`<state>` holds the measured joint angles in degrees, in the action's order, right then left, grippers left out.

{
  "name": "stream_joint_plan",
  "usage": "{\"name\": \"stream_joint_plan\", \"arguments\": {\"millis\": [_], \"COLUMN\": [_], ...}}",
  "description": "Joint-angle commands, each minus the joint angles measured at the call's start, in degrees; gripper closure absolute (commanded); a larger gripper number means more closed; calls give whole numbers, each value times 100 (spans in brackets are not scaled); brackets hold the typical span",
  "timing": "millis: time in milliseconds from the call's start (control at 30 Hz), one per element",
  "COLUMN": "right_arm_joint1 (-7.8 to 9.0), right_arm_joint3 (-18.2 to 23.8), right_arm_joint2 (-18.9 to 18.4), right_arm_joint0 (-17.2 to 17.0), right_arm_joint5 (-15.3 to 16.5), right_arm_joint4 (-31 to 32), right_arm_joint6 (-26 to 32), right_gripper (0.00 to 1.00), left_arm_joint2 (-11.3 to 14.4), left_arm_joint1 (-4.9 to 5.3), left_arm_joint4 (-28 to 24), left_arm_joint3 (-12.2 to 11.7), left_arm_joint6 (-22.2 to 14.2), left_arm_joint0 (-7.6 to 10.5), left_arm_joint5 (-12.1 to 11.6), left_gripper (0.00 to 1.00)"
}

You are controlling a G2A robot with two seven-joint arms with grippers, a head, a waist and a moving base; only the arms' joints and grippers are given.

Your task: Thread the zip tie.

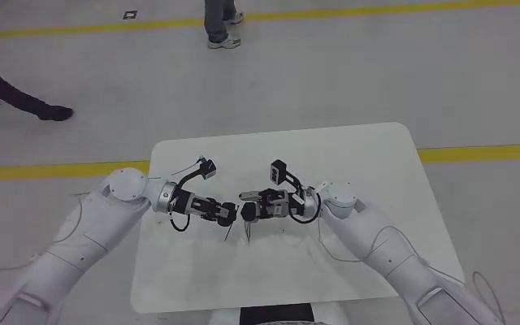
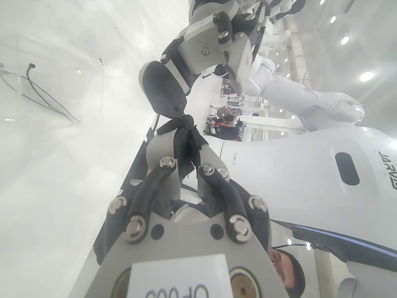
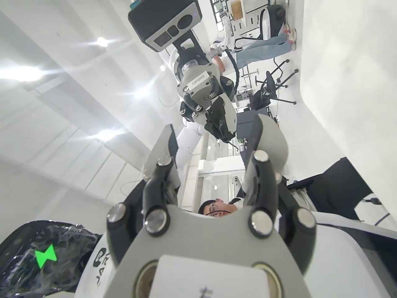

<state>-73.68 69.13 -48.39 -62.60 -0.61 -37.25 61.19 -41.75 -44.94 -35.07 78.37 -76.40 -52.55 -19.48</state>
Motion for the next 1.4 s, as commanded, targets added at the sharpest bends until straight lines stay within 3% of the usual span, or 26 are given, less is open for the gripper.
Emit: {"name": "stream_joint_plan", "arguments": {"millis": [0,267,500,733,1233,1367], "right_arm_joint1": [-6,-32,-60,-85,-132,-142], "right_arm_joint3": [-15,-36,-67,-96,-181,-201], "right_arm_joint2": [6,52,89,100,119,116], "right_arm_joint0": [-5,-4,18,30,81,87], "right_arm_joint5": [23,73,91,121,107,110], "right_arm_joint4": [5,65,87,78,83,79], "right_arm_joint6": [-9,-45,-69,-98,-123,-129], "right_gripper": [73,82,80,90,90,95], "left_arm_joint2": [0,0,0,0,0,0], "left_arm_joint1": [0,0,0,0,0,0], "left_arm_joint4": [0,0,0,0,0,0], "left_arm_joint3": [0,0,0,0,0,0], "left_arm_joint6": [0,0,0,0,0,0], "left_arm_joint0": [0,0,0,0,0,0], "left_arm_joint5": [0,0,0,0,0,0], "left_gripper": [100,100,100,100,100,100]}}
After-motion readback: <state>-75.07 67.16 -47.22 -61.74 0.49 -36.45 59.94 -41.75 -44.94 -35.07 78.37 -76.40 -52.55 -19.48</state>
